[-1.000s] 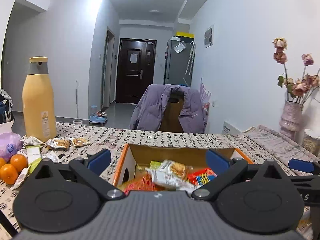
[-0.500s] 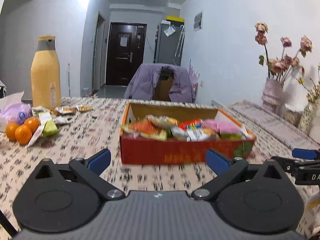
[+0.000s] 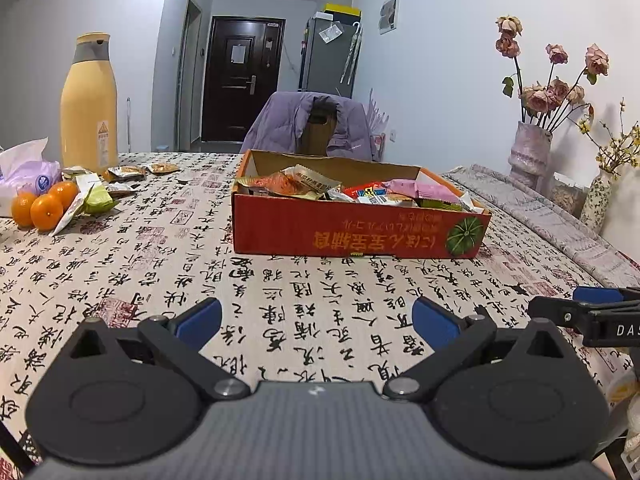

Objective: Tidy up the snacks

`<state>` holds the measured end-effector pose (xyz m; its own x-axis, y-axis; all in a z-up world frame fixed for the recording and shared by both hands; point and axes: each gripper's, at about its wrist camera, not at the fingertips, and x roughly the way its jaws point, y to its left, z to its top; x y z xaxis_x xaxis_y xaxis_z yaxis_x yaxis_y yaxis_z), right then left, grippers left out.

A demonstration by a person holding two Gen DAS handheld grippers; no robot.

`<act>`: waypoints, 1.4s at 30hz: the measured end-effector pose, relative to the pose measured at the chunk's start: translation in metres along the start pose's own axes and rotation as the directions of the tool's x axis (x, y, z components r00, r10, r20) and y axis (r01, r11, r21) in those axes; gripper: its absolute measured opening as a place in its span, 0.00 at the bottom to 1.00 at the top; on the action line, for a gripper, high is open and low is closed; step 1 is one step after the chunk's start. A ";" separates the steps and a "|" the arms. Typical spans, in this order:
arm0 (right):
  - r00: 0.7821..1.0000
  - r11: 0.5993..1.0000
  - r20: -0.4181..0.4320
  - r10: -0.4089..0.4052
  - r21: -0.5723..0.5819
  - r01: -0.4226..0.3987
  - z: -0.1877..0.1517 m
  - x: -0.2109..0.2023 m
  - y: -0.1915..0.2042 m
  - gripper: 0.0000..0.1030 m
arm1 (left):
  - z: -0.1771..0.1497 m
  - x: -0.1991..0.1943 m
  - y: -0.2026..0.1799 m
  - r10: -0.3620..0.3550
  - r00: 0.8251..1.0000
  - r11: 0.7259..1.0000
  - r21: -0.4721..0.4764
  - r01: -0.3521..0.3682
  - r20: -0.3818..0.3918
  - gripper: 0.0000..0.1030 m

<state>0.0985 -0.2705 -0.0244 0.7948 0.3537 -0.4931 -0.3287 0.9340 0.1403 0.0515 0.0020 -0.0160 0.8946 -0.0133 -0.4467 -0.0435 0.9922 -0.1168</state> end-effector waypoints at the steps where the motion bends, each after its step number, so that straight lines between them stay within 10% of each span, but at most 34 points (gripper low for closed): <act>1: 1.000 1.000 -0.001 0.002 -0.001 -0.002 -0.001 0.000 0.001 1.00 | -0.001 0.000 -0.001 0.003 1.000 1.000 0.003 -0.003 0.000 1.00; 42: 1.000 1.000 -0.010 0.009 -0.009 -0.009 -0.003 0.000 0.006 1.00 | -0.007 -0.002 -0.003 -0.019 1.000 1.000 -0.001 0.019 -0.015 1.00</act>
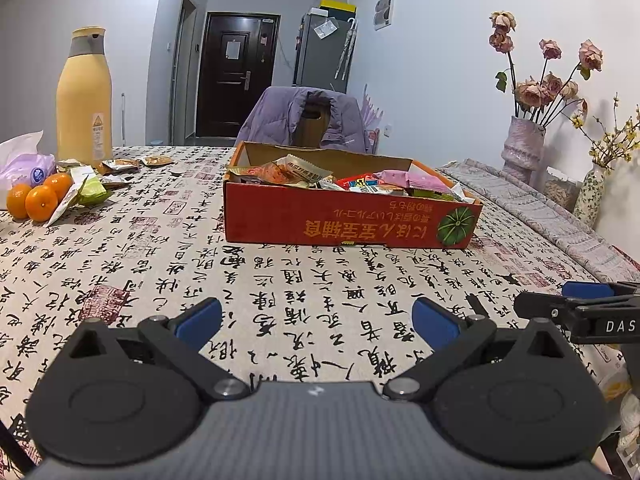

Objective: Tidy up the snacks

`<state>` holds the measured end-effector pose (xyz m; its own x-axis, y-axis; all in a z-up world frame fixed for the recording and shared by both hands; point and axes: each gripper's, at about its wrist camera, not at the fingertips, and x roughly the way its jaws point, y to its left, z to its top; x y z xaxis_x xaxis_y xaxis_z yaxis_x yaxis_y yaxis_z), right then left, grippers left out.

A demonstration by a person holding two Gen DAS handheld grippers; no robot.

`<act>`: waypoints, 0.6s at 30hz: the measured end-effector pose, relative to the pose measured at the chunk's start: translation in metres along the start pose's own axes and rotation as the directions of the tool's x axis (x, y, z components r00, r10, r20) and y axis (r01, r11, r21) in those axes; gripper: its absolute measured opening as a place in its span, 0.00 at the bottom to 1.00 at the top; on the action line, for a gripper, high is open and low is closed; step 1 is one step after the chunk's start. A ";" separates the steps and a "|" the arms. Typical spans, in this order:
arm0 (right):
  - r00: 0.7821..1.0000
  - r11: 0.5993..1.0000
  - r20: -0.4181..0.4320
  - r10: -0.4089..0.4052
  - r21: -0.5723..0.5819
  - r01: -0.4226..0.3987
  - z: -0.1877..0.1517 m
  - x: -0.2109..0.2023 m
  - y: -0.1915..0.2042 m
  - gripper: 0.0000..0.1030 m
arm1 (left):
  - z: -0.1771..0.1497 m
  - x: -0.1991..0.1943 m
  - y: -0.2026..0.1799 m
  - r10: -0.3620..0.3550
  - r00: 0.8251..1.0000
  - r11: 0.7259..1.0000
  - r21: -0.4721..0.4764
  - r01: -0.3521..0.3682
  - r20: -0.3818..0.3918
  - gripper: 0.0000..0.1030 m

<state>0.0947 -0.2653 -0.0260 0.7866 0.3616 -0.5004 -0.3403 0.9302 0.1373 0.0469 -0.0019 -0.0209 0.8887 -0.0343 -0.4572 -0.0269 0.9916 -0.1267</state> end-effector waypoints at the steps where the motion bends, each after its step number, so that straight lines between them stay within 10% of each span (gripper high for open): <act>1: 1.000 1.000 0.000 0.000 0.000 0.000 0.000 0.000 0.000 1.00 | 0.000 0.000 0.000 0.001 1.000 1.000 0.001 -0.001 0.000 1.00; 18: 1.000 1.000 0.000 0.000 -0.001 0.000 0.000 0.000 0.000 1.00 | -0.001 -0.002 0.000 -0.003 1.000 1.000 0.005 0.003 0.002 1.00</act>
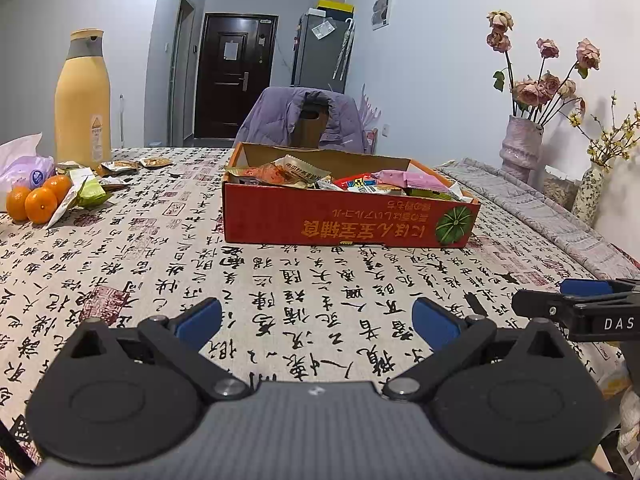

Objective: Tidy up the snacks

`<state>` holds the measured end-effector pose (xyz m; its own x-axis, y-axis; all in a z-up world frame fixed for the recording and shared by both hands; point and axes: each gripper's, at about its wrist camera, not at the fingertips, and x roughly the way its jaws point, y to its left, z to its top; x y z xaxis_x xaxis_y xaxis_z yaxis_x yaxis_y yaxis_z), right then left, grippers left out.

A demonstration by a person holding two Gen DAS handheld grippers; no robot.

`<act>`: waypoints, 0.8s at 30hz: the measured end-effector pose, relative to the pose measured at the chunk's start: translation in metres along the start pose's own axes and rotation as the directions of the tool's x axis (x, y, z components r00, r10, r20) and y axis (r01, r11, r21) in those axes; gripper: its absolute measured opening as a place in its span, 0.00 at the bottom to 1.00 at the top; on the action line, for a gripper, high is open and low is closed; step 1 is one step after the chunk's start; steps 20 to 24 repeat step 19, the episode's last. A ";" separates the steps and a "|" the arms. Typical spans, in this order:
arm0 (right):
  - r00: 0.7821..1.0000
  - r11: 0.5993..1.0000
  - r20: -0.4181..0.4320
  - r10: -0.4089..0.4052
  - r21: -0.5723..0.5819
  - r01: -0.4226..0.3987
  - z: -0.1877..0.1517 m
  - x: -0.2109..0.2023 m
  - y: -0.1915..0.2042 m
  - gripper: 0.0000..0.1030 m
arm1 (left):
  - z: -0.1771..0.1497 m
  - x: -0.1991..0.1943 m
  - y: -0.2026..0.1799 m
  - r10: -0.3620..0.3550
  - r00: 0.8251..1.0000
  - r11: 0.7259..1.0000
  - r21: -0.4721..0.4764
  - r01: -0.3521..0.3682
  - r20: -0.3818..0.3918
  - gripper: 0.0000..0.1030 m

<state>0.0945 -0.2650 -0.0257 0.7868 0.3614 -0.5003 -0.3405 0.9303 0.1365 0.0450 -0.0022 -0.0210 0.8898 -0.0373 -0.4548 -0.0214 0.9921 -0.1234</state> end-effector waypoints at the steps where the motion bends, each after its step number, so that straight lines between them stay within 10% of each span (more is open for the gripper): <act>1: 1.000 1.000 0.000 0.000 0.000 0.000 0.000 0.000 0.000 1.00 | 0.000 0.000 0.000 0.000 1.000 1.000 0.000 0.000 0.000 1.00; 24: 1.000 1.000 -0.010 0.000 0.000 0.000 -0.003 0.003 0.001 1.00 | -0.001 -0.001 0.002 -0.022 1.000 1.000 -0.010 0.022 0.000 1.00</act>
